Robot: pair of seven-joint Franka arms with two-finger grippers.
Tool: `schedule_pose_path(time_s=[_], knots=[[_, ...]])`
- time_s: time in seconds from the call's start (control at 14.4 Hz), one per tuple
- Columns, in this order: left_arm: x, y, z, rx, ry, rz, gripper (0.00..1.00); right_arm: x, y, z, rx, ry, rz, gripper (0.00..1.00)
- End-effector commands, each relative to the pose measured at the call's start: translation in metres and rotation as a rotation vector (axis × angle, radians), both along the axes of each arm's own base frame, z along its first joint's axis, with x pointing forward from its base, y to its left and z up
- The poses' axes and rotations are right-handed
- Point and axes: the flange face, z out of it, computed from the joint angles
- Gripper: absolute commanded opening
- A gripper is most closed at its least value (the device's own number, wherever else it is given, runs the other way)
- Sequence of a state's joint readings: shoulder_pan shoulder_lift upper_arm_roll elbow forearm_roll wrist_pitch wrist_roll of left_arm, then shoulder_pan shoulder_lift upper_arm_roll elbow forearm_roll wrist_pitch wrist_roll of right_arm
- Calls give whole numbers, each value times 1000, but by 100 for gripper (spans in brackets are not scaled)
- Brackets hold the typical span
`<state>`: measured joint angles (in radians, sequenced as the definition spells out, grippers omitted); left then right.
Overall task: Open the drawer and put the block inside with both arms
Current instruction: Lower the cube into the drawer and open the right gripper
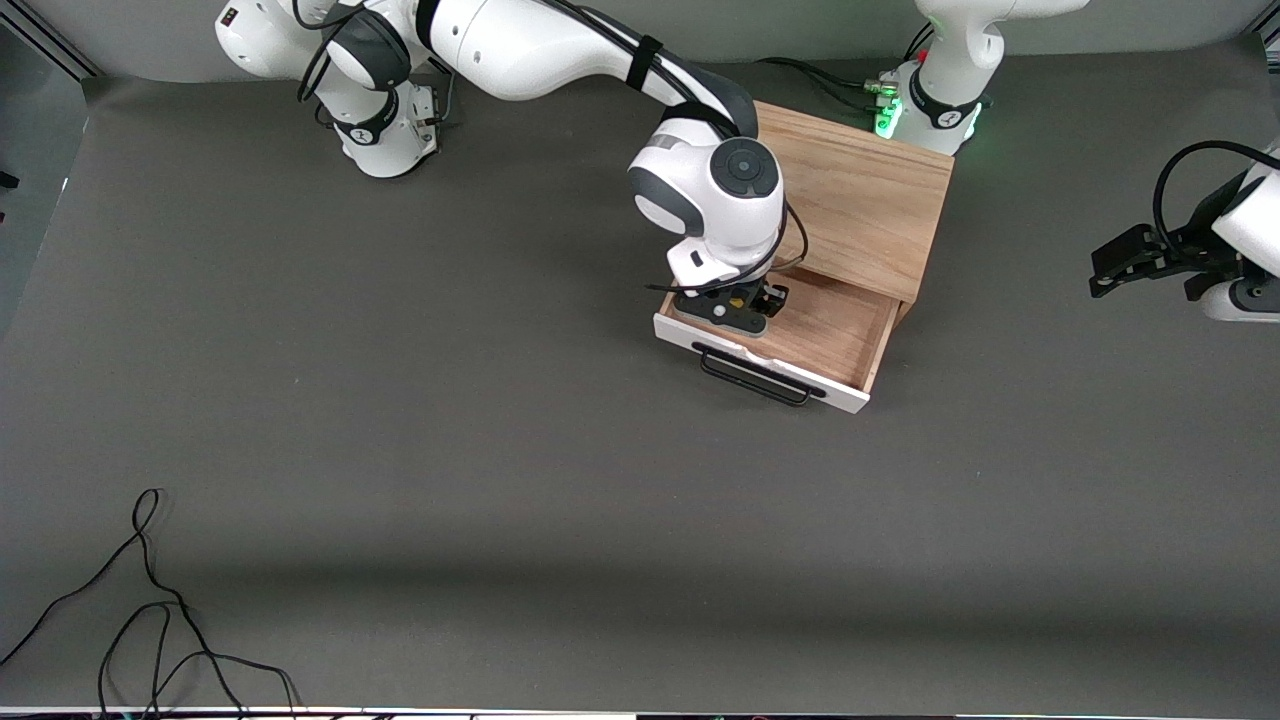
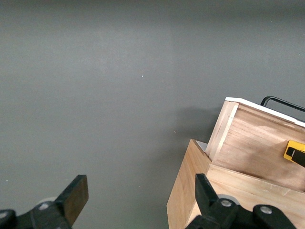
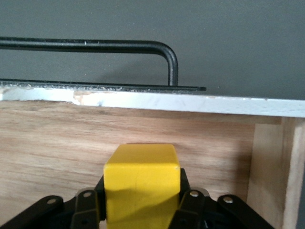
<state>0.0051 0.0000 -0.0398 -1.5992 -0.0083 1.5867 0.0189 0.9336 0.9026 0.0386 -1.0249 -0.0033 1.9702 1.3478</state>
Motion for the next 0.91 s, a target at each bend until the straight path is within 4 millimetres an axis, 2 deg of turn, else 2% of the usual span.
schedule_pose_path(time_s=[0.0, 0.14, 0.28, 0.49, 0.7, 0.84], knots=[[-5, 0, 5, 15, -2, -17, 100, -10, 12, 4, -22, -66, -9, 100], [-4, 0, 3, 16, 1, -19, 100, -11, 12, 6, -36, -84, -28, 100], [-5, 1, 4, 18, -1, -19, 100, -8, 9, 22, -29, -92, -30, 100], [-5, 1, 2, 24, 1, -27, 100, 2, -7, 74, -27, -100, -42, 100], [-8, 2, -1, 24, 31, -36, 100, 29, -52, 141, -36, -87, -23, 100], [-7, 2, -2, 24, 33, -36, 100, 50, -82, 172, -17, -94, -14, 100]])
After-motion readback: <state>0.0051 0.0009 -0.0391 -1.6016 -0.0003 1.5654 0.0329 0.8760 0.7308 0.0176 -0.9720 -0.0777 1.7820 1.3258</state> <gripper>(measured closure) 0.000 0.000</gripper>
